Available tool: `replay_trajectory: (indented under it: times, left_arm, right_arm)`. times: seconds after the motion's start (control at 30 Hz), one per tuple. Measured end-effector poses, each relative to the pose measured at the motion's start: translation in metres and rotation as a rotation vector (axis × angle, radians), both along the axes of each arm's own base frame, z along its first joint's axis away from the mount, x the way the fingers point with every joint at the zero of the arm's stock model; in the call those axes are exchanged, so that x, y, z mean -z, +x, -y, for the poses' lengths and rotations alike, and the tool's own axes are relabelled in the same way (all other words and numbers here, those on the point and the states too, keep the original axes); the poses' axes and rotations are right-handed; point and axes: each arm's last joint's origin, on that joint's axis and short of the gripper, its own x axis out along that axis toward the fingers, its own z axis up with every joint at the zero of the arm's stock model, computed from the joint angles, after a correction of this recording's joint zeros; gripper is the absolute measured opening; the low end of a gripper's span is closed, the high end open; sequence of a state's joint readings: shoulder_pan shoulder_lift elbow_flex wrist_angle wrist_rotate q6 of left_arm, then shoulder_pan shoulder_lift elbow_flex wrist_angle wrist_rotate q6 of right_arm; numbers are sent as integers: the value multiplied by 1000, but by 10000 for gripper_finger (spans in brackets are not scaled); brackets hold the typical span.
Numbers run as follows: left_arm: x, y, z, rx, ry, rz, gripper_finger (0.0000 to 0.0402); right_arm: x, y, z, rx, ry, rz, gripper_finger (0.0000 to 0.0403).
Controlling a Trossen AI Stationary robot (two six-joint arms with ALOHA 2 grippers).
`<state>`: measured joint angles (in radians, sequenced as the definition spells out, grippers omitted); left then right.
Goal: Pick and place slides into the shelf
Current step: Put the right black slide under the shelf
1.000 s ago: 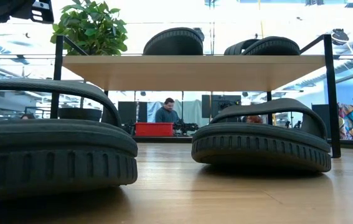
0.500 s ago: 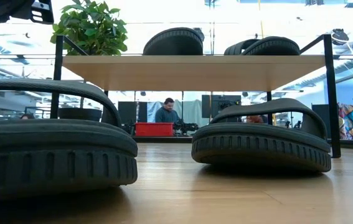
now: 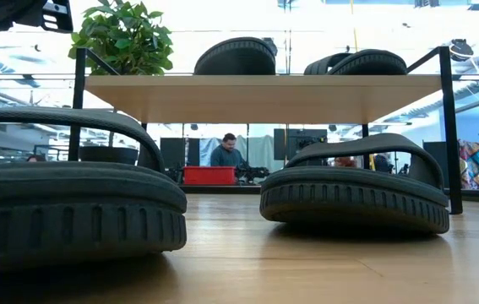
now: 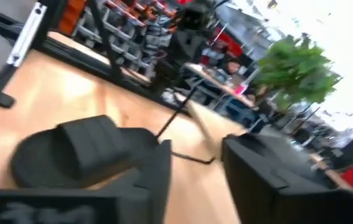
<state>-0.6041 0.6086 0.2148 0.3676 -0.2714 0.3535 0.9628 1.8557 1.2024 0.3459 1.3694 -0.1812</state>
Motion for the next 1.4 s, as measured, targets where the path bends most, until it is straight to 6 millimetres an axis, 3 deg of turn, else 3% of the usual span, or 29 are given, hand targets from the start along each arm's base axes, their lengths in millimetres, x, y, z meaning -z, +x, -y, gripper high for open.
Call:
replay_trajectory:
  times: [0.17,0.3,0.8,0.97,1.13,1.4]
  left_arm:
    - [0,0,-1,-27,-1,0,17]
    - [0,0,-1,-54,-1,0,4]
    - [0,0,-1,-53,7,4,12]
    - [0,0,-1,-53,8,5,2]
    - [0,0,-1,-53,9,6,16]
    - [0,0,-1,-53,8,7,24]
  right_arm:
    - [10,11,3,-69,88,-23,224]
    - [22,16,10,-72,129,-73,250]
    - [54,33,50,-63,480,-427,241]
    - [57,30,55,-21,469,-457,228]
    - [61,26,60,21,436,-504,220]
    - [85,31,63,69,329,-535,218]
